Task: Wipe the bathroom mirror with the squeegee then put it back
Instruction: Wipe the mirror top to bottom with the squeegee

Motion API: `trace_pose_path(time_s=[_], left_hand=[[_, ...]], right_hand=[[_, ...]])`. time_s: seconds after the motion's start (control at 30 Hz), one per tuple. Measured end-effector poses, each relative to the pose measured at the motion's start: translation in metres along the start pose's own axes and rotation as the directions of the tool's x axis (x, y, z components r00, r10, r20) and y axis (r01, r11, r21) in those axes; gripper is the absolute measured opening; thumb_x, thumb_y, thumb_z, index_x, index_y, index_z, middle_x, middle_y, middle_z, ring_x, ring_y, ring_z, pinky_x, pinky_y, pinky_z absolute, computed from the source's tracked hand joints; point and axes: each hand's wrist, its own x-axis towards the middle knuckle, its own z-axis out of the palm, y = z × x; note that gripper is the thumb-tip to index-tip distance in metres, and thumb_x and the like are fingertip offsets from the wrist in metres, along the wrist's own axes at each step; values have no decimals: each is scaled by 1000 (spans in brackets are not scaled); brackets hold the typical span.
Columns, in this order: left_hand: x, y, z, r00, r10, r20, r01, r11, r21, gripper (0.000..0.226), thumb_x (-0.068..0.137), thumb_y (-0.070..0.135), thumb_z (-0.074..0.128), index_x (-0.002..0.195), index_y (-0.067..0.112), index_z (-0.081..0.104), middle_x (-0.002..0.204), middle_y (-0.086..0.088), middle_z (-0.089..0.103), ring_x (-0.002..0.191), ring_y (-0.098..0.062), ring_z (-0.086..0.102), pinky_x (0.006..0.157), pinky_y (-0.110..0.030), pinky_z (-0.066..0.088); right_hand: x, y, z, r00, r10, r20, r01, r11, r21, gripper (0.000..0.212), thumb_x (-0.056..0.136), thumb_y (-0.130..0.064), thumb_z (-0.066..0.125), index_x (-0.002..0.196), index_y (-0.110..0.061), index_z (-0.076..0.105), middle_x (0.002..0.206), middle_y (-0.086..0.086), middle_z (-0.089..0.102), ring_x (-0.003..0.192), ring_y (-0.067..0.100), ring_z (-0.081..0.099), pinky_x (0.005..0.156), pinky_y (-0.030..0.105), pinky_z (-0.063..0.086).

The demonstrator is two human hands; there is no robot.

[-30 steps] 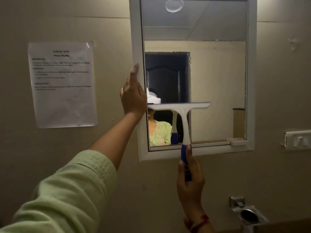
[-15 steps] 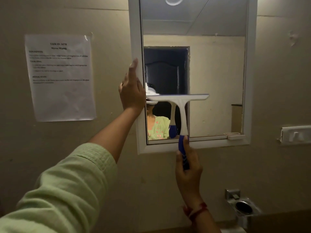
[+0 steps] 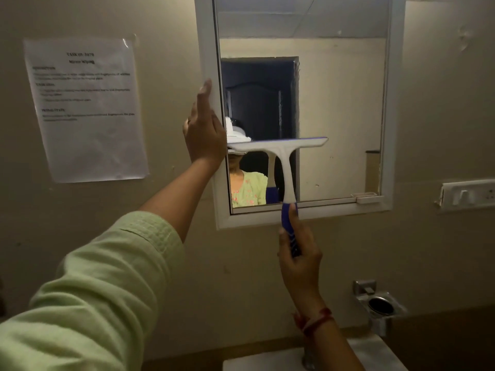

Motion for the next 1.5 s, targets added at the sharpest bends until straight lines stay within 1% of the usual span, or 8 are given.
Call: trace_pose_path(time_s=[0.2, 0.43, 0.63, 0.73, 0.97, 1.2, 1.3, 1.5], left_hand=[[0, 0, 0, 1000, -15, -16, 15, 1000, 6, 45, 92, 14, 28, 135, 12, 41, 137, -3, 50, 121, -22, 52, 98, -48, 43], [-1, 1, 0, 1000, -18, -17, 19, 1000, 13, 44, 93, 14, 29, 135, 10, 41, 136, -4, 51, 118, -21, 54, 97, -46, 44], [0, 2, -1, 1000, -9, -7, 9, 1000, 15, 43, 93, 10, 31, 135, 9, 41, 137, -4, 50, 120, -22, 52, 98, -45, 43], [0, 1, -1, 1000, -4, -5, 4, 1000, 18, 43, 93, 10, 30, 135, 9, 40, 137, -5, 50, 120, -21, 52, 98, -43, 43], [0, 1, 0, 1000, 3, -20, -3, 1000, 17, 43, 93, 10, 30, 135, 8, 41, 137, -5, 51, 119, -20, 53, 96, -43, 45], [-1, 2, -1, 1000, 0, -31, 1, 1000, 18, 42, 94, 11, 31, 134, 7, 42, 135, -4, 52, 116, -19, 54, 96, -44, 44], [-1, 2, 0, 1000, -5, -27, 5, 1000, 19, 42, 94, 10, 30, 134, 8, 41, 135, -4, 52, 116, -20, 54, 96, -45, 44], [0, 0, 0, 1000, -3, -25, 4, 1000, 18, 42, 94, 10, 29, 134, 8, 41, 136, -2, 51, 118, -20, 53, 96, -44, 44]], right_hand=[[-64, 18, -10, 999, 47, 24, -45, 997, -60, 55, 87, -2, 55, 137, -17, 37, 84, -6, 50, 59, 1, 44, 53, 8, 40], [-4, 1, -3, 1000, 23, -4, -23, 998, -50, 47, 92, -29, 46, 138, -27, 35, 92, 2, 54, 68, 5, 51, 61, 11, 47], [-50, 23, -13, 998, 41, 41, -38, 997, -69, 50, 90, -12, 49, 138, -15, 38, 88, 0, 52, 62, 6, 47, 57, 13, 43], [-71, 27, -15, 996, 68, 54, -65, 996, -62, 52, 90, -11, 50, 139, -18, 37, 89, -1, 53, 61, 5, 46, 55, 15, 44], [-26, 16, -6, 999, 37, 14, -37, 999, -33, 51, 92, -17, 49, 140, -26, 34, 88, -8, 51, 62, 12, 51, 56, 20, 51], [-90, 36, -12, 996, 74, 40, -70, 994, -86, 60, 85, 11, 55, 138, -12, 36, 85, -8, 48, 61, 2, 42, 54, 10, 39], [-77, 30, -12, 996, 91, 24, -88, 993, -79, 58, 88, 4, 54, 139, -16, 35, 86, -14, 46, 62, 0, 43, 56, 8, 39], [-49, 20, -6, 998, 66, -1, -66, 998, -25, 49, 93, -23, 48, 139, -31, 35, 85, -20, 45, 62, 5, 45, 56, 13, 43]])
